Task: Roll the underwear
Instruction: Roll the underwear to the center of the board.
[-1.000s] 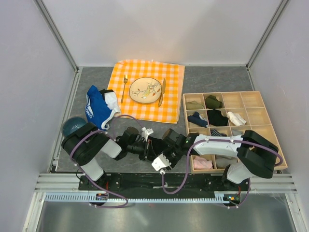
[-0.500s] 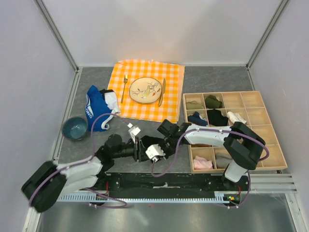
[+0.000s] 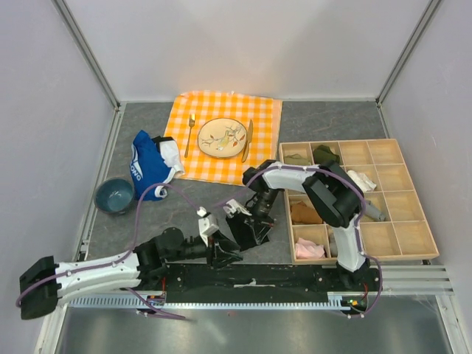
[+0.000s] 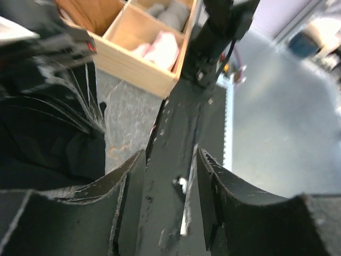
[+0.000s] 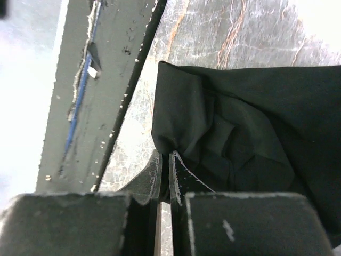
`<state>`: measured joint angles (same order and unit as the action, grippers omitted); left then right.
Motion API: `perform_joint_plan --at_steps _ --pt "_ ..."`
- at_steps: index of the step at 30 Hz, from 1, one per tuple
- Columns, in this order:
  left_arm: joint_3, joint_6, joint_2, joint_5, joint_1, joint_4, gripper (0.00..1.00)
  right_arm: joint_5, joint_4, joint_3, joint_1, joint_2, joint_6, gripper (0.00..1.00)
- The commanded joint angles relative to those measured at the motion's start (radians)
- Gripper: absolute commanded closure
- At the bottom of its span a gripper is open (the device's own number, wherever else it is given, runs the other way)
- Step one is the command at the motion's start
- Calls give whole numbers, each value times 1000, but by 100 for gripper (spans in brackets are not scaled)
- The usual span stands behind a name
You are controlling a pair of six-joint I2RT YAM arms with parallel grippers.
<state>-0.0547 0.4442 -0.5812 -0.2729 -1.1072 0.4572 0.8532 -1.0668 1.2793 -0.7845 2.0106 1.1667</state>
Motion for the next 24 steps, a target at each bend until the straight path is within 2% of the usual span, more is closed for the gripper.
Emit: perform_joint_plan --at_steps 1,5,10,15,24 --pt "13 -253 -116 167 -121 15 49 122 -246 107 43 132 62 94" --pt "-68 -399 -265 262 -195 21 41 150 -347 161 93 217 96 94" --pt "-155 -582 -455 391 -264 44 39 147 -349 169 113 243 91 94" --pt "-234 -654 -639 462 -289 75 39 147 -351 170 114 247 91 94" --pt "-298 -719 -769 560 -298 72 40 136 -352 167 117 257 96 94"
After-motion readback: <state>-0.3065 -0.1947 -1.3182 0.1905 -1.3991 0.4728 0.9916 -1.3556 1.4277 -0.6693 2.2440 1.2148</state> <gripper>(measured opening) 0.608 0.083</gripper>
